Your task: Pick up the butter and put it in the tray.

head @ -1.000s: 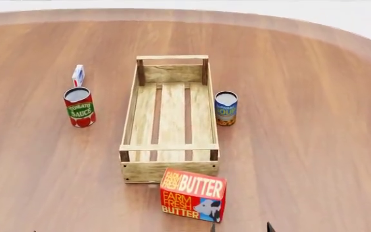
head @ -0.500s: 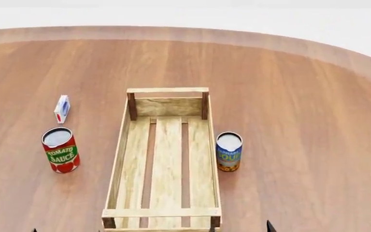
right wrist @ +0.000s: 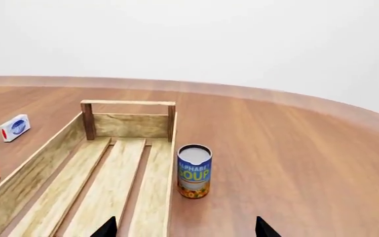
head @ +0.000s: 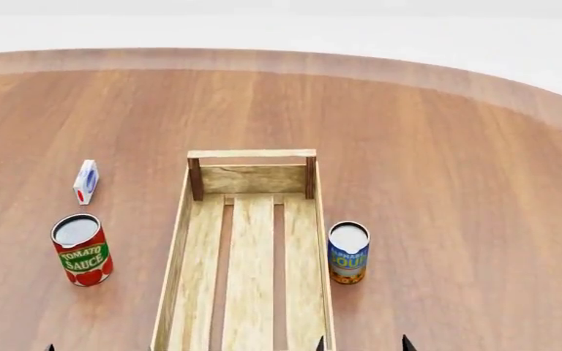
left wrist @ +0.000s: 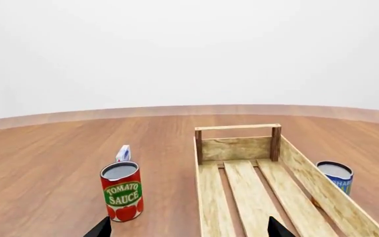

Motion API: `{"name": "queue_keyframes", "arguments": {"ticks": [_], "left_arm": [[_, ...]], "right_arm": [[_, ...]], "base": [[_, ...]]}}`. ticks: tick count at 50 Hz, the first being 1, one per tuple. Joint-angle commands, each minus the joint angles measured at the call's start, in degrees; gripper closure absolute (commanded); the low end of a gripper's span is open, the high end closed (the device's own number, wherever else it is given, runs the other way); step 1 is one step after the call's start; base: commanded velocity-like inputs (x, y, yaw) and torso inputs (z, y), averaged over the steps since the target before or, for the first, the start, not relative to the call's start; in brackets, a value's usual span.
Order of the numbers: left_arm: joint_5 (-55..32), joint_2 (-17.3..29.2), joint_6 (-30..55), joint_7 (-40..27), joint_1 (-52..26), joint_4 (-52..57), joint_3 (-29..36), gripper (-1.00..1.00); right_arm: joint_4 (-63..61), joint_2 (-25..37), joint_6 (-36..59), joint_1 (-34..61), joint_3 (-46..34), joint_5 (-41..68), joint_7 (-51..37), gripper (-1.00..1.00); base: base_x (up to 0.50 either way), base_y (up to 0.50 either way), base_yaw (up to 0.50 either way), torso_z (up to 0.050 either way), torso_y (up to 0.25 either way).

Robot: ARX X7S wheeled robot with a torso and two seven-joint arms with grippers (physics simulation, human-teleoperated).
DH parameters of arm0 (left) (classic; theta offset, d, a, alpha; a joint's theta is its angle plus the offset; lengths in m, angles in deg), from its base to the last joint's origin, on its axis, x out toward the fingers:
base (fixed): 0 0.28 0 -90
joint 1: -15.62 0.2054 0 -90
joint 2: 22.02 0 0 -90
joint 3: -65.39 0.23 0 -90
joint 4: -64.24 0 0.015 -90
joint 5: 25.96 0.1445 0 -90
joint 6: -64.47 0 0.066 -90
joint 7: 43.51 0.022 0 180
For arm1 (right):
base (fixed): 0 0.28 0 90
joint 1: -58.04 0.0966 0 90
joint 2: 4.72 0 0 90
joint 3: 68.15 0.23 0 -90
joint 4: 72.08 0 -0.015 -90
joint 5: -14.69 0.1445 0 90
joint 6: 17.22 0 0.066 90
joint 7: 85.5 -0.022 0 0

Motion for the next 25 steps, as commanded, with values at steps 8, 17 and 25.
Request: {"name": "queue_keyframes", "arguments": {"ticks": [8,17,25], "left_arm": [[-0.6,0.2,1.0,-1.0,-0.2,0.9,1.0,-1.0],[-1.2,0.0,1.6,-1.9,-0.5,1.6,0.9,-1.0],[-1.6,-0.1,1.8,-2.5,-0.8,1.8,0.9,-1.0]], "right_arm": [[-7.5,1.4,8.1,1.0,3.2,5.8,-1.4,-1.0],[-18.2,5.5,21.5,6.4,5.8,11.4,-1.5,-1.0],[-27.8,10.3,41.9,14.7,9.1,22.8,0.1,-1.0]], "base": [[0.0,0.0,0.0,0.0,0.0],[0.0,0.0,0.0,0.0,0.0],[0.0,0.0,0.0,0.0,0.0]]}}
